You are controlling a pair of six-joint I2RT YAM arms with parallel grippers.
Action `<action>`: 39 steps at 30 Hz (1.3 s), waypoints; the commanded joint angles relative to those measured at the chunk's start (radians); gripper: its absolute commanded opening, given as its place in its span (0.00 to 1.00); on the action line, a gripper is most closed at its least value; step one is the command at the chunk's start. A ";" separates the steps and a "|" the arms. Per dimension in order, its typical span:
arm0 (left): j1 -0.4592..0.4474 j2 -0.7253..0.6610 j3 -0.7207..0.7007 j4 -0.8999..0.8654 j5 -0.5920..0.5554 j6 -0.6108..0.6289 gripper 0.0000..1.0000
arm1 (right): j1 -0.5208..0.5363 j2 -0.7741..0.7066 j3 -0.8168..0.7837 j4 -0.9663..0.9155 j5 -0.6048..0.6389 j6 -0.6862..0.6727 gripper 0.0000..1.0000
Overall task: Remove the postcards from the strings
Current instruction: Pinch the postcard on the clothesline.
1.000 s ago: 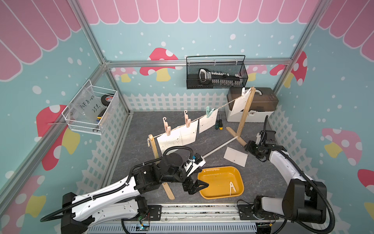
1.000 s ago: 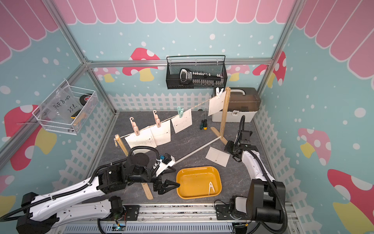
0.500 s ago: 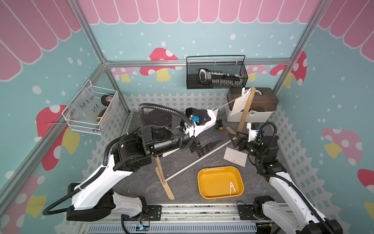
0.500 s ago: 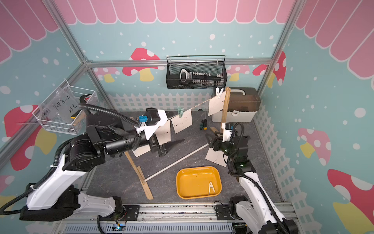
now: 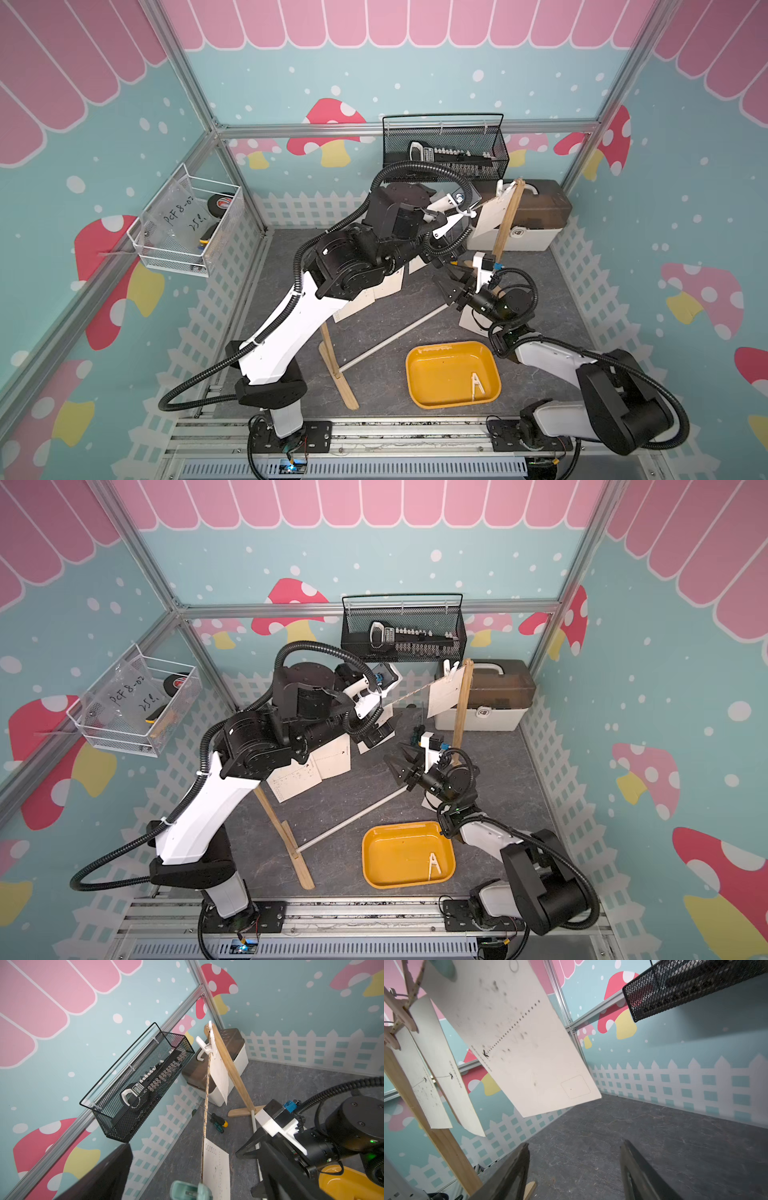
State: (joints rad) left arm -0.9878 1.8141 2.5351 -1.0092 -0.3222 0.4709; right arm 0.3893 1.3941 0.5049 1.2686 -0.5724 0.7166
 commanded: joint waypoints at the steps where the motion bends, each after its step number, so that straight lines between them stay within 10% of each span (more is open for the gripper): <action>1: 0.018 0.008 0.049 -0.082 -0.003 -0.002 0.96 | 0.014 0.026 0.055 0.224 -0.074 0.083 0.71; 39: 0.123 0.071 0.033 -0.040 0.008 -0.014 0.99 | 0.020 0.204 0.148 0.224 -0.089 0.111 0.81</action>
State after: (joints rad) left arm -0.8722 1.8683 2.5664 -1.0618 -0.3008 0.4286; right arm 0.4068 1.5906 0.6132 1.4425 -0.6323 0.8173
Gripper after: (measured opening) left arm 0.994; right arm 0.815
